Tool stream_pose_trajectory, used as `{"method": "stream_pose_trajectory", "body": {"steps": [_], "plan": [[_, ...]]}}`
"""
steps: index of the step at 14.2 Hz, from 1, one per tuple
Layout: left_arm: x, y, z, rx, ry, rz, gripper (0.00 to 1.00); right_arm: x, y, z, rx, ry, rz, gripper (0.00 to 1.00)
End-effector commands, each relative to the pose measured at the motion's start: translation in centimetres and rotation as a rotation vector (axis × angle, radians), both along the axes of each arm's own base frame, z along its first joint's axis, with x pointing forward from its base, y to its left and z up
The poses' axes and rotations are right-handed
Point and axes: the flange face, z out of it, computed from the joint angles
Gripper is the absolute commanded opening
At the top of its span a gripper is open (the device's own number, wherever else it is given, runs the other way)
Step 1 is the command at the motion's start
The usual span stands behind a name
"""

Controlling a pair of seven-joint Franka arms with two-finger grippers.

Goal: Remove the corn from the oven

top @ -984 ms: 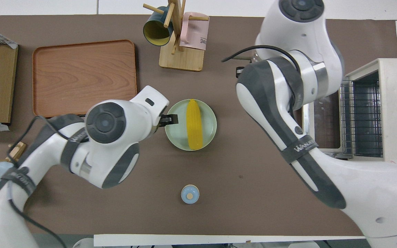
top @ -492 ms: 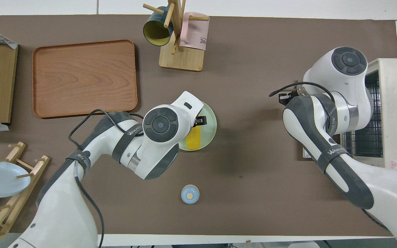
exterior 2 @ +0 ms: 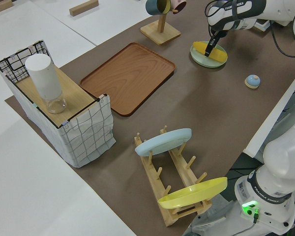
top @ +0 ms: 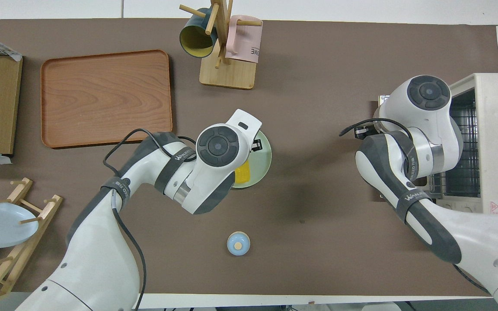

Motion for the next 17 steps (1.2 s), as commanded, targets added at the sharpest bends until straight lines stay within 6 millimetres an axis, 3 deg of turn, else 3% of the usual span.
{"method": "stream_pose_trajectory", "body": {"steps": [1,3,4,5,8,9,10,11,13,16,17], "plan": [[6.7,10.0,4.7,0.044,0.019,0.088,0.00,-0.9,-1.0,-0.5,-0.011,0.006,0.028,0.00],[12.6,21.9,5.5,0.084,0.068,-0.050,0.00,-0.9,-0.9,-0.4,-0.024,0.011,0.045,0.00],[15.1,27.0,6.1,0.081,0.065,-0.119,0.00,-0.8,-1.1,-0.2,-0.071,0.016,0.086,0.01],[16.4,29.6,5.1,0.084,0.073,-0.116,0.00,-0.6,-1.1,0.3,-0.107,0.027,0.110,0.01],[20.3,29.4,2.7,0.100,0.056,-0.126,0.00,1.0,-1.6,3.5,-0.134,0.091,0.169,0.01],[20.4,30.2,2.5,0.102,0.062,-0.155,0.17,1.4,-1.9,4.6,-0.137,0.096,0.180,0.01],[20.4,30.2,2.5,0.104,0.064,-0.215,0.82,1.6,-2.3,5.9,-0.141,0.112,0.185,0.01],[19.9,30.0,2.7,0.106,0.077,-0.235,1.00,1.5,-3.1,7.4,-0.141,0.126,0.189,0.01],[18.5,31.7,8.3,0.102,0.097,-0.215,1.00,1.1,-6.8,10.1,-0.123,0.120,0.182,0.01],[13.5,36.7,21.3,0.080,0.086,-0.161,1.00,0.2,-10.6,13.2,-0.094,0.111,0.184,0.11],[11.6,37.7,24.1,0.075,0.096,-0.152,1.00,-0.2,-11.1,13.8,-0.077,0.116,0.165,0.17]]}}
